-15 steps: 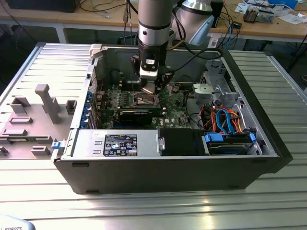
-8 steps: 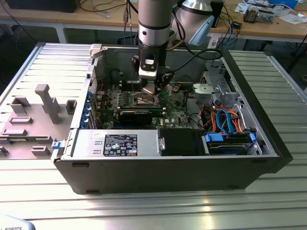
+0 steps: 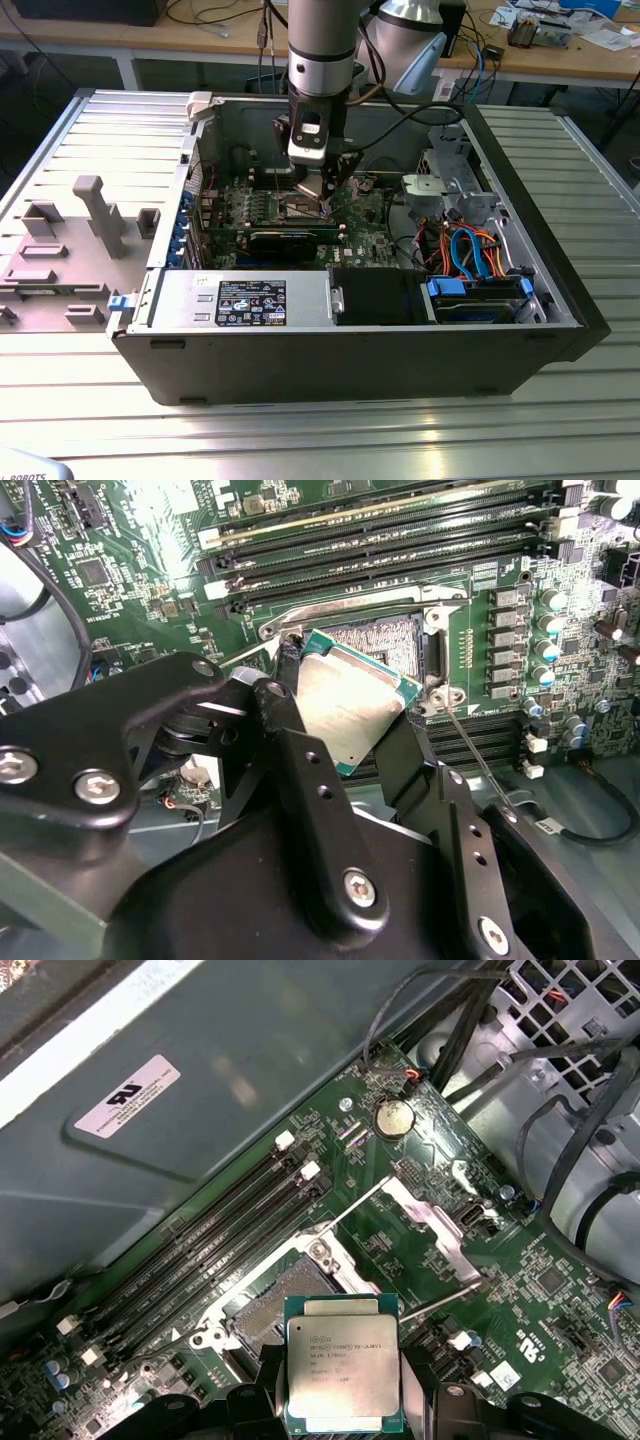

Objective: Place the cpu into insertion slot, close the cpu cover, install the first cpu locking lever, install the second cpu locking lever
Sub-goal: 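Place the cpu into insertion slot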

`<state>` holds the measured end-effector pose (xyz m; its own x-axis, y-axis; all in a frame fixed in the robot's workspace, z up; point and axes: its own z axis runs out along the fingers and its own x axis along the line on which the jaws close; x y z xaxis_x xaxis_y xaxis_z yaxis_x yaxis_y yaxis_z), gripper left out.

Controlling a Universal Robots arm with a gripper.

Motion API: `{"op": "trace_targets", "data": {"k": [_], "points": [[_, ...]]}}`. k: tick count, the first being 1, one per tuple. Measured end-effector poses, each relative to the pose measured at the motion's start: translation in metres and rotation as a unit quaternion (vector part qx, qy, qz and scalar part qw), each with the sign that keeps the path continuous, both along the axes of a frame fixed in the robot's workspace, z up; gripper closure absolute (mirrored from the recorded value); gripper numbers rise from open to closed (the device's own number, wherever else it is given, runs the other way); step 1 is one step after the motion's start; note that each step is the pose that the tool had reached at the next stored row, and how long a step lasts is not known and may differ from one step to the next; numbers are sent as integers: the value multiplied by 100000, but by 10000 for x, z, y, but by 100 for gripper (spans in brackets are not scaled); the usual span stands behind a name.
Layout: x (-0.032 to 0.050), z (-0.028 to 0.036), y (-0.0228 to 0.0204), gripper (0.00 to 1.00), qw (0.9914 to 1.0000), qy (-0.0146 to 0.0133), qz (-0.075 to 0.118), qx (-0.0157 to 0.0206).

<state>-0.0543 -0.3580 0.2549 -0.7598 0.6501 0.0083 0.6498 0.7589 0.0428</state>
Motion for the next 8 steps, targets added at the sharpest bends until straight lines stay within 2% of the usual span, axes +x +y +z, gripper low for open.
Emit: {"op": "trace_targets", "data": {"k": [8], "points": [[0, -1, 0, 46, 99995, 1, -937, -402]]}}
